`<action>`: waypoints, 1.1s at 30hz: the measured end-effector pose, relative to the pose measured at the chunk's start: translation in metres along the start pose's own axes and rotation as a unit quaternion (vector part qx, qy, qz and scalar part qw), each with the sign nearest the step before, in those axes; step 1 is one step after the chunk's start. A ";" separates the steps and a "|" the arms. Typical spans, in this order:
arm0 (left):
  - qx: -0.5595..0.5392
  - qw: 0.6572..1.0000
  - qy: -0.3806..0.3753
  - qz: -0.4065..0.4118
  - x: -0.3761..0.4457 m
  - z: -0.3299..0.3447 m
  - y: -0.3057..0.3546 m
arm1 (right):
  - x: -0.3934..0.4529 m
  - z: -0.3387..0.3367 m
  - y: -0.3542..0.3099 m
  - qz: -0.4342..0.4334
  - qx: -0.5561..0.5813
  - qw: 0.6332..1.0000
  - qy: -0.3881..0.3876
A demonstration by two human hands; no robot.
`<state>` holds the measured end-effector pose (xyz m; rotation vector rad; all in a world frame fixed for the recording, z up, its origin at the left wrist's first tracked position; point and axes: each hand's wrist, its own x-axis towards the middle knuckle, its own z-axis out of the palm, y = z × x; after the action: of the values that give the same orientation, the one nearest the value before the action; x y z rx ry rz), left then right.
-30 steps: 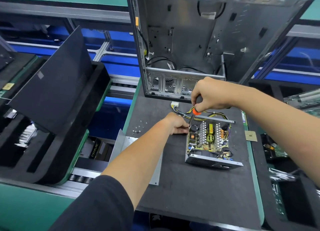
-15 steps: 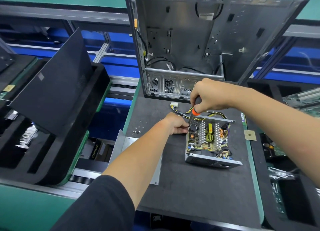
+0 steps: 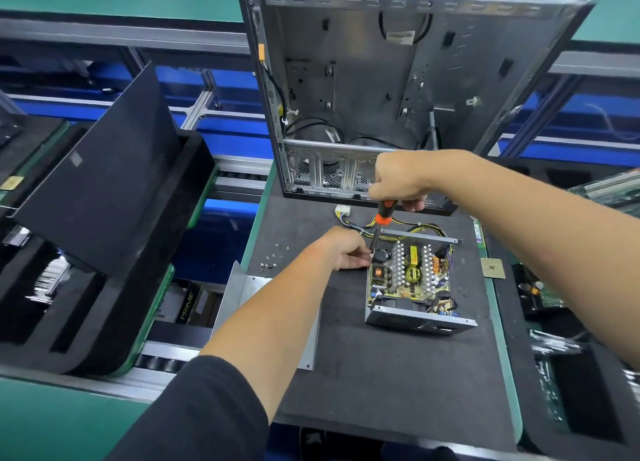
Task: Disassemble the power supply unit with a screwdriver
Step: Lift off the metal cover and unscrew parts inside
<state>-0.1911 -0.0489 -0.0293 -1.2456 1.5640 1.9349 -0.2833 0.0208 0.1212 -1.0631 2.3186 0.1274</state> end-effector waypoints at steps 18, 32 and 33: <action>0.003 1.000 -0.012 0.007 -0.007 0.000 0.001 | -0.017 0.006 -0.006 -0.123 -0.117 0.986 0.004; 0.030 0.999 -0.004 0.015 -0.010 0.002 0.002 | -0.029 0.006 0.019 -0.118 -0.142 0.982 0.042; 0.031 0.999 -0.002 0.014 -0.010 0.003 0.001 | -0.030 0.005 0.021 -0.138 -0.136 0.980 0.048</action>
<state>-0.1874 -0.0440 -0.0202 -1.1991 1.6348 1.8907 -0.2800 0.0567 0.1301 -1.5484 2.2525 0.2974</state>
